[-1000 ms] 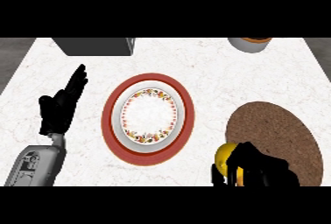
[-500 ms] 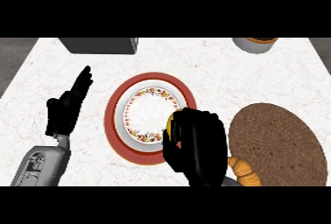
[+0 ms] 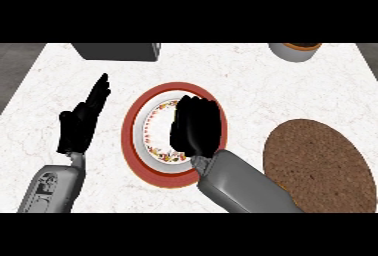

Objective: Pick the lemon from the placemat and place it in the plate

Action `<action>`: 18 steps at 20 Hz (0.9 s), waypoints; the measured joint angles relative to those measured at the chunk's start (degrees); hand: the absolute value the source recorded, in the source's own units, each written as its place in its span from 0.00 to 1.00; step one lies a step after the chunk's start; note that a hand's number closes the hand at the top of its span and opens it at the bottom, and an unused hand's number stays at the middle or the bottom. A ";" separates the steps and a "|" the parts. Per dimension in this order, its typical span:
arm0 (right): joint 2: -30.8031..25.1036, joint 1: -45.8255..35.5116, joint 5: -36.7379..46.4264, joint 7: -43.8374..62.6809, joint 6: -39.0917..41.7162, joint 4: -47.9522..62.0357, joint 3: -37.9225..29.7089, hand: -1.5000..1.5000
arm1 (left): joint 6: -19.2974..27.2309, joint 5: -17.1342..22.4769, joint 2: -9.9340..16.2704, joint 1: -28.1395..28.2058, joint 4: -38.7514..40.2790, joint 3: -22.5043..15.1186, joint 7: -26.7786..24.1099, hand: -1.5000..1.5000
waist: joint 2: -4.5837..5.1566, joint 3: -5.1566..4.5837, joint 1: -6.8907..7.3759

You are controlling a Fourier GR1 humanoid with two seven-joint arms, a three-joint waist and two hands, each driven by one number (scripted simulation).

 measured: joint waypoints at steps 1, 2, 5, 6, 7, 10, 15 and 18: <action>0.00 -0.96 -1.59 0.00 -1.37 2.42 0.24 1.00 | -0.38 0.08 0.10 -0.19 0.65 0.09 -0.61 0.50 | 0.09 0.00 0.22; -0.01 -1.90 -3.32 0.12 -2.68 4.63 0.50 0.00 | -0.54 0.03 0.12 -0.76 1.03 0.08 -0.65 0.50 | 0.19 0.00 0.52; 0.03 -2.08 -8.69 -0.91 -7.25 9.93 1.30 0.00 | -0.65 0.00 -0.08 -1.79 1.44 0.12 -0.45 0.50 | 0.31 0.02 0.88; 0.06 -2.13 -10.58 -1.53 -9.06 11.53 1.36 0.00 | -0.62 -0.08 -0.17 -2.36 1.87 0.15 -0.29 0.50 | 0.38 0.03 0.96; 0.07 -2.65 -12.40 -1.94 -10.82 12.98 1.33 0.00 | -0.84 0.03 -0.12 -2.51 2.03 0.23 -0.29 0.50 | 0.43 0.04 1.14; 0.12 -4.04 -17.86 -4.60 -16.03 18.10 2.52 0.00 | -1.39 0.07 -0.02 -2.00 1.82 0.15 -0.54 0.50 | 0.47 0.05 1.56; 0.13 -4.90 -25.07 -10.00 -25.45 19.68 3.87 0.00 | -1.31 -0.14 -0.22 -3.14 1.89 0.21 0.25 0.50 | 0.57 0.09 1.90; 0.10 -4.15 -27.20 -13.48 -31.93 18.31 3.05 0.00 | -1.13 -0.39 -0.45 -2.31 1.86 0.08 -0.15 0.50 | 0.39 0.10 1.39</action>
